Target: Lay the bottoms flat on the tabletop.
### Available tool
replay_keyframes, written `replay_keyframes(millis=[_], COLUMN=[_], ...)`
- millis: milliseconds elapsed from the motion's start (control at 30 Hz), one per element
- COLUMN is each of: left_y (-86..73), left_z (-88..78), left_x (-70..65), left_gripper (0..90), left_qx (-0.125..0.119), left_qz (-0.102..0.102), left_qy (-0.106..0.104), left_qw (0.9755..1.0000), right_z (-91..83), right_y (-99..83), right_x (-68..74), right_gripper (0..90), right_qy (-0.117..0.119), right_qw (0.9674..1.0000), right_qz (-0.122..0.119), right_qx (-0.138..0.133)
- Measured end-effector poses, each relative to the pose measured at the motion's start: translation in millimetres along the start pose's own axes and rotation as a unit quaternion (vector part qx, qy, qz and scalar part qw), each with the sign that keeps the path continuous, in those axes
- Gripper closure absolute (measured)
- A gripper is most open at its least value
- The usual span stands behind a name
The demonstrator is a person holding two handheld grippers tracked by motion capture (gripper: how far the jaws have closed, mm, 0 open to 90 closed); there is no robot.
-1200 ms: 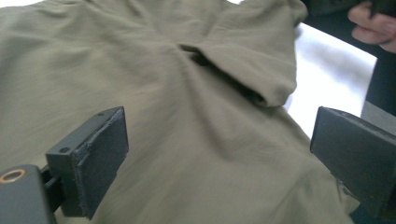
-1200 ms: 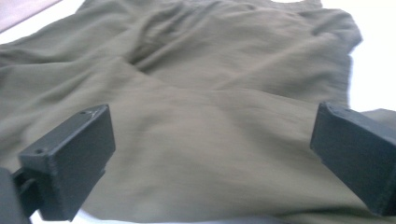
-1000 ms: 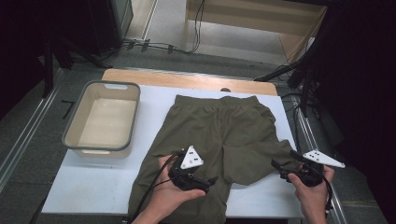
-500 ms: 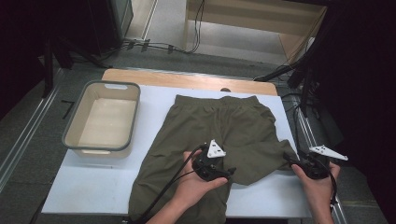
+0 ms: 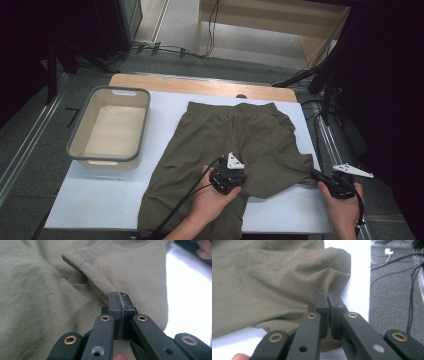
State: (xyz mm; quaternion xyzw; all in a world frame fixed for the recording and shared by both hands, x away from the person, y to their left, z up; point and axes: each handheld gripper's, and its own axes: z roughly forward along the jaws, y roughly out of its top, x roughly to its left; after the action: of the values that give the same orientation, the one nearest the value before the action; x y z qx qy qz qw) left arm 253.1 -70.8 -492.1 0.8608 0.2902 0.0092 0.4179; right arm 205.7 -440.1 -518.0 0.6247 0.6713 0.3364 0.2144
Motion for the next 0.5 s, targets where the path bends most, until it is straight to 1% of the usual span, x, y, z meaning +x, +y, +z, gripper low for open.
replay_keyframes(millis=[100, 167, 267, 333, 400, 433, 467, 500], left_y=[-0.7, -1.7, -5.4, -9.2, -13.8, -16.1, -18.6, -21.1], left_z=[-9.2, -14.1, -19.8, -22.0, -22.3, -22.5, -21.9, -21.4], left_x=[-4.1, -7.5, -13.6, -18.7, -25.1, -28.1, -30.7, -33.1], left_gripper=[88.7, 88.7, 88.7, 88.7, 88.7, 88.7, 88.7, 88.7], left_qx=[-0.011, -0.013, -0.016, -0.016, -0.013, -0.009, -0.006, -0.003], left_qz=[0.014, 0.022, 0.022, 0.027, 0.035, 0.039, 0.045, 0.048], left_qy=[-0.013, -0.018, -0.037, -0.053, -0.065, -0.071, -0.073, -0.072], left_qw=[0.9997, 0.9995, 0.9989, 0.9981, 0.9972, 0.9967, 0.9963, 0.9962], right_z=[-11.4, -19.0, -25.9, -29.9, -34.3, -37.0, -39.3, -40.7], right_y=[-1.1, -2.6, -8.1, -13.4, -19.1, -22.2, -25.5, -28.7], right_x=[-0.5, -0.3, 1.7, 1.7, 0.5, -0.3, -1.7, -3.4], right_gripper=[85.9, 85.2, 84.1, 84.1, 83.8, 83.9, 83.9, 83.9], right_qy=[0.002, 0.006, 0.005, 0.004, 0.002, -0.002, -0.006, -0.005], right_qw=[0.9998, 0.9994, 0.9994, 0.9993, 0.9993, 0.9993, 0.9993, 0.9992], right_qz=[-0.007, -0.009, -0.019, -0.025, -0.024, -0.02, -0.016, -0.012], right_qx=[-0.02, -0.031, -0.029, -0.027, -0.028, -0.031, -0.034, -0.037])
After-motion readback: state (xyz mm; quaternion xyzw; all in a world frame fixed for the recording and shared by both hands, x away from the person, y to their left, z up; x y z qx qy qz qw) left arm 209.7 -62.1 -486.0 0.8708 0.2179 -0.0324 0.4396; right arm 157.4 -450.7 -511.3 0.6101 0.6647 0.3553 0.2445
